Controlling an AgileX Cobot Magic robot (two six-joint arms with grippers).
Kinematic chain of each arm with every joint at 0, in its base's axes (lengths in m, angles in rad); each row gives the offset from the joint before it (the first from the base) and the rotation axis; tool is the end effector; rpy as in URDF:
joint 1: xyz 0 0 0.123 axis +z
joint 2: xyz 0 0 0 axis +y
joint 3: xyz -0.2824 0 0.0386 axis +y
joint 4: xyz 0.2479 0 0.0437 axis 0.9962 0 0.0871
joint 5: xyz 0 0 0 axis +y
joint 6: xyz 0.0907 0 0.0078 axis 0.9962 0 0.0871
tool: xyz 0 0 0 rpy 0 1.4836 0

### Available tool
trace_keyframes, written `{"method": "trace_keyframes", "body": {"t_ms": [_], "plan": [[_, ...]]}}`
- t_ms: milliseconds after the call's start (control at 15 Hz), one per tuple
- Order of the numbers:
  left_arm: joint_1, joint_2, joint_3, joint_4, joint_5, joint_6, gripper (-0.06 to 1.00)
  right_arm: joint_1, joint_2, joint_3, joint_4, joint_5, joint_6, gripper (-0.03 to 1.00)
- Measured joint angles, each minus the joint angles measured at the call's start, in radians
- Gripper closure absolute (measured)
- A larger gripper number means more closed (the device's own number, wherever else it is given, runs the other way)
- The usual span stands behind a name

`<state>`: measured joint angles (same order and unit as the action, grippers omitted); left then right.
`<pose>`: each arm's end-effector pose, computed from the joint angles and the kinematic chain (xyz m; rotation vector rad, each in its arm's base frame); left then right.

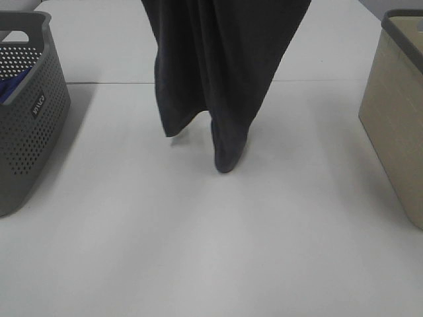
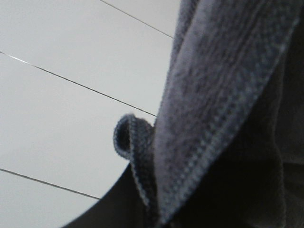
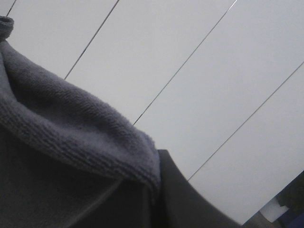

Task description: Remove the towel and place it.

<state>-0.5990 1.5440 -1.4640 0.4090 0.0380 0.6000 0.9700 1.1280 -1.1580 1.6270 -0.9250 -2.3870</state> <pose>0.3085 -0.2089 0.4274 1.1498 1.1245 0.3302 0.1815 0.1366 0.4482 -0.5634 1.4623 -0.5075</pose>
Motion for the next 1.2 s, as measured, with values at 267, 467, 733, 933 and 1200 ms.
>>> {"method": "trace_keyframes", "body": {"t_ms": [267, 467, 733, 933, 1200], "plan": [[0.028, 0.000, 0.000, -0.064, -0.038, -0.108, 0.93, 0.000, 0.003, -0.001, -0.082, 0.000, 0.011, 0.96], [0.031, 0.000, 0.000, -0.128, -0.029, -0.183, 0.93, 0.000, 0.017, -0.001, -0.087, 0.001, 0.012, 0.96], [0.031, 0.000, 0.000, -0.144, -0.010, -0.200, 0.91, 0.000, 0.022, -0.003, -0.111, 0.002, 0.029, 0.96], [0.031, 0.000, 0.000, -0.154, -0.010, -0.220, 0.80, 0.000, 0.022, -0.003, -0.116, 0.002, 0.047, 0.96], [0.031, 0.000, 0.000, -0.173, -0.010, -0.232, 0.76, 0.000, 0.022, -0.003, -0.130, 0.011, 0.063, 0.96]]}}
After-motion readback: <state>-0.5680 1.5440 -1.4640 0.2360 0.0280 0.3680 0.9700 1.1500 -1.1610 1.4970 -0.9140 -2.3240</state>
